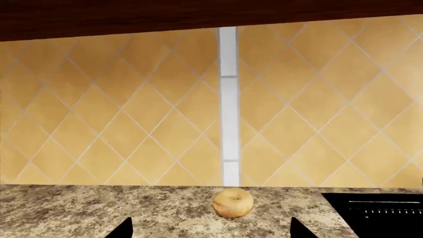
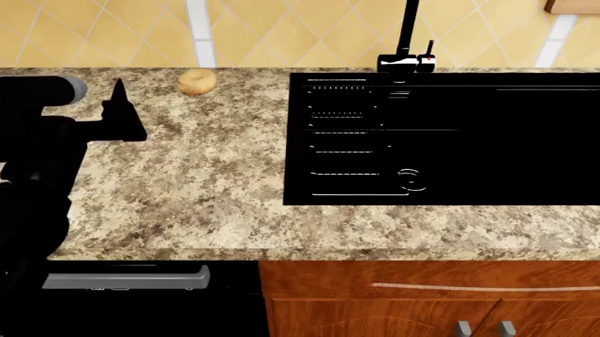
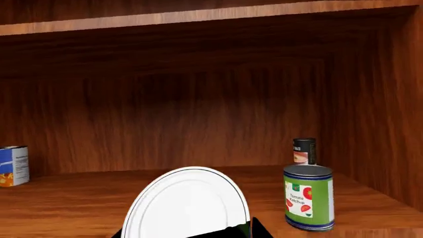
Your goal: Pick the cans from the counter and place them in their designated side in the cabinet.
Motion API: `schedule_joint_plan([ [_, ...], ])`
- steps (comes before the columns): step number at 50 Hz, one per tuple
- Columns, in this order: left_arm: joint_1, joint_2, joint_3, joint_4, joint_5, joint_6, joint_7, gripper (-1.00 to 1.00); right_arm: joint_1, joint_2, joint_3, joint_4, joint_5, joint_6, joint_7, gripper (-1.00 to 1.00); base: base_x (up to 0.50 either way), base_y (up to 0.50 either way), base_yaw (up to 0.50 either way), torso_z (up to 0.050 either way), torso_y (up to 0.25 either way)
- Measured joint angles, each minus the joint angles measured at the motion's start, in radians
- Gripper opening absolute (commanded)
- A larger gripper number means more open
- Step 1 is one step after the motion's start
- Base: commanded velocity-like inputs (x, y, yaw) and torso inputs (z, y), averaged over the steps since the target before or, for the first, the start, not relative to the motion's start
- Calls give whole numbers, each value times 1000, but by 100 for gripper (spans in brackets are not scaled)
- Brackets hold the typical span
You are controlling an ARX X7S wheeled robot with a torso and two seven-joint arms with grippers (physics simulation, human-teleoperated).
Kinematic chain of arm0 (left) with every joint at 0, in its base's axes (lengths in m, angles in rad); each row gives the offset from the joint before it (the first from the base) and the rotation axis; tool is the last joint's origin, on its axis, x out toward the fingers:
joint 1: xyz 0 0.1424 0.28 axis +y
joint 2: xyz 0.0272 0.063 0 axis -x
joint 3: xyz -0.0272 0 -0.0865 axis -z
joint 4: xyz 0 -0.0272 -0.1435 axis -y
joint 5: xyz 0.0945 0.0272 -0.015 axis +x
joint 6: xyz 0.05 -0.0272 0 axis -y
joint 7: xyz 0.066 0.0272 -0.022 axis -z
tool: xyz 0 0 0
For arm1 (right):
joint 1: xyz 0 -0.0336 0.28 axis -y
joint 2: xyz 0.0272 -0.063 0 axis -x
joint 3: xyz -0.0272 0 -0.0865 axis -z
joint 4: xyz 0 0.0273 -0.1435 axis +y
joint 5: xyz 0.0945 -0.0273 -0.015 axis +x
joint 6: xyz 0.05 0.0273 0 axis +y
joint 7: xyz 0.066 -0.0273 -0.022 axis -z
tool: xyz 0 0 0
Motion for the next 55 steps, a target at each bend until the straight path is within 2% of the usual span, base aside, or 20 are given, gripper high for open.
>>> schedule_joint_plan([
  [15,-36,-25,-19,-14,-15,-28,-2,100,12,-5,25,14,4,45,75,-100,0,0,0,0,1],
  [43,-243,-157,-120,-43,-149,-289,-21,100,15,-7,-18,43,52,-20,67,-100,0,0,0,0,0],
  [55,-269,-169,-123,-46,-158,-312,-28,100,17,-7,-37,50,55,-44,50,-100,309,0,0,0,0],
])
